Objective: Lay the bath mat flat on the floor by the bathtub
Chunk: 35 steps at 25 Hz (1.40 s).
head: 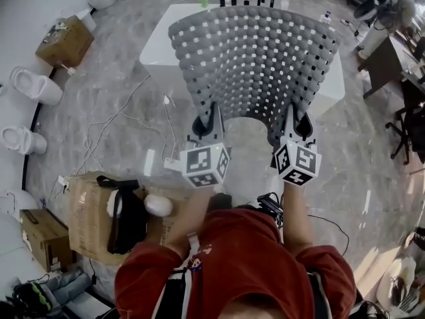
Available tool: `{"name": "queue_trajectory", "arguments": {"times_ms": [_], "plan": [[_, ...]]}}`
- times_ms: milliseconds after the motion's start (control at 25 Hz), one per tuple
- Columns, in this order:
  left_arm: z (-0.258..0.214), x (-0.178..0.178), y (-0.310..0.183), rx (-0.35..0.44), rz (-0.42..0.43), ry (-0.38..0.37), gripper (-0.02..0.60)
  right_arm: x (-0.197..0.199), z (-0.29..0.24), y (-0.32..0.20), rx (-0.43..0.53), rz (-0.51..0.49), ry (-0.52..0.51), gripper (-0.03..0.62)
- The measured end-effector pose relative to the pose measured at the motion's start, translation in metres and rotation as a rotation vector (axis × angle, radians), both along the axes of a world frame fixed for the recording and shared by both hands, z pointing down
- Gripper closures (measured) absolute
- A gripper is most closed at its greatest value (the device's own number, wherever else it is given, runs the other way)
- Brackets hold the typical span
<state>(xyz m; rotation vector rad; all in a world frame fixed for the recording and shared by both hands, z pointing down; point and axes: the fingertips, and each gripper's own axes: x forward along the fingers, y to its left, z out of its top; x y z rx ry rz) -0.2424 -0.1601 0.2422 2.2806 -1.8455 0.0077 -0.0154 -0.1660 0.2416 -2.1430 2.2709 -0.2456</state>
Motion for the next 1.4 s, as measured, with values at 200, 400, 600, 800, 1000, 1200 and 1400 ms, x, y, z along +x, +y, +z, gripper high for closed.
{"name": "queue_trajectory", "arguments": {"times_ms": [200,400,600,800,1000,1200,1400], "plan": [[0.013,-0.037,-0.028,-0.024,-0.020,0.006,0.526,-0.034,0.013,-0.032,-0.030,-0.013,0.001,0.487],[0.033,-0.070,-0.054,-0.055,-0.028,0.020,0.526,-0.067,0.030,-0.057,-0.057,-0.021,0.020,0.487],[-0.038,0.011,0.032,-0.056,0.021,0.037,0.526,0.015,-0.044,0.041,-0.059,0.025,0.036,0.487],[-0.046,0.037,0.060,-0.079,0.035,0.032,0.526,0.041,-0.053,0.075,-0.083,0.038,0.040,0.487],[-0.097,0.110,0.123,-0.107,0.054,0.021,0.526,0.118,-0.105,0.148,-0.092,0.083,0.043,0.487],[-0.075,0.111,0.117,-0.165,0.025,-0.001,0.526,0.116,-0.079,0.140,-0.154,0.058,0.025,0.487],[-0.039,0.120,0.105,-0.226,0.003,-0.022,0.526,0.126,-0.040,0.126,-0.216,0.056,0.018,0.488]]}}
